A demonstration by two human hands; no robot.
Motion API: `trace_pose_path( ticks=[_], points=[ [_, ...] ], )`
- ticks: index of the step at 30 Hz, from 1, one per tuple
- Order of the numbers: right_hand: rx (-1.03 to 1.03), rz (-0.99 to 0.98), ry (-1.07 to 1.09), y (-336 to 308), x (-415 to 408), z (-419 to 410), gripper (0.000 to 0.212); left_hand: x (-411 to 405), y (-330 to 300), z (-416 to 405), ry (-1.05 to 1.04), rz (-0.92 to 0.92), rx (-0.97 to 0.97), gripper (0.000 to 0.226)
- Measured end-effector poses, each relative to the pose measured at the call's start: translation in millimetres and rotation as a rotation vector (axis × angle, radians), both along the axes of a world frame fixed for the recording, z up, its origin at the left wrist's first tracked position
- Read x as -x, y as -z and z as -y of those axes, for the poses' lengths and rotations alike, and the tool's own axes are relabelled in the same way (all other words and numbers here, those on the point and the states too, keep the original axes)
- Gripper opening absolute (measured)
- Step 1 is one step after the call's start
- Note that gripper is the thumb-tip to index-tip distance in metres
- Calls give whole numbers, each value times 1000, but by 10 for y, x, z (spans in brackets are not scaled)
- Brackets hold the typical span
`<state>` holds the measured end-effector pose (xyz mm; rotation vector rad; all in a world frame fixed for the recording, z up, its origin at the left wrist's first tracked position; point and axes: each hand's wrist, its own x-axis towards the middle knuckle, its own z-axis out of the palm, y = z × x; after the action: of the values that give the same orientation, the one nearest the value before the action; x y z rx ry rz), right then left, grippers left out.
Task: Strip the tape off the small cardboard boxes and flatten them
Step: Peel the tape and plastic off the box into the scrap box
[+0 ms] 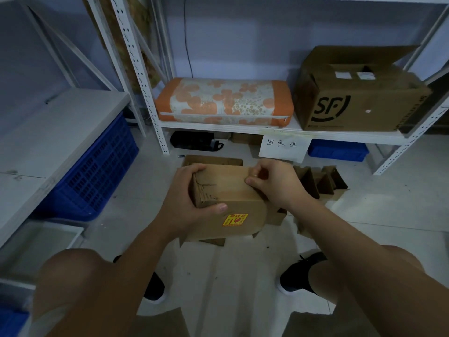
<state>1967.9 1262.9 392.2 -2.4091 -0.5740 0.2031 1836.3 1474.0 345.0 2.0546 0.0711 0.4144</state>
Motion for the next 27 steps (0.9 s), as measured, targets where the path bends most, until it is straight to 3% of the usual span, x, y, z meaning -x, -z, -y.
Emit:
trace_pose_path(
  ticks=[9,13,16,18,23,27],
  points=[
    [-166,83,276,-245,-201,409,13,198,-8,-319,-82,-97,280,81],
    [-315,2,146,-268,-153,324,28,203,13,-295,-89,-113,323,78],
    [-288,-3,6,-224,-89,196,11,214,20,-258,-105,-99,371,80],
    [-260,-18,-17,-193,-92,160,12,242,22,-267,-116,-91,402,87],
    [-429,-535,45,-137,-31,111,28,299,25,-299,-110,-88,430,97],
    [-510,-469,91,-101,15,57,26,280,16,-383,-115,-187,239,93]
  ],
)
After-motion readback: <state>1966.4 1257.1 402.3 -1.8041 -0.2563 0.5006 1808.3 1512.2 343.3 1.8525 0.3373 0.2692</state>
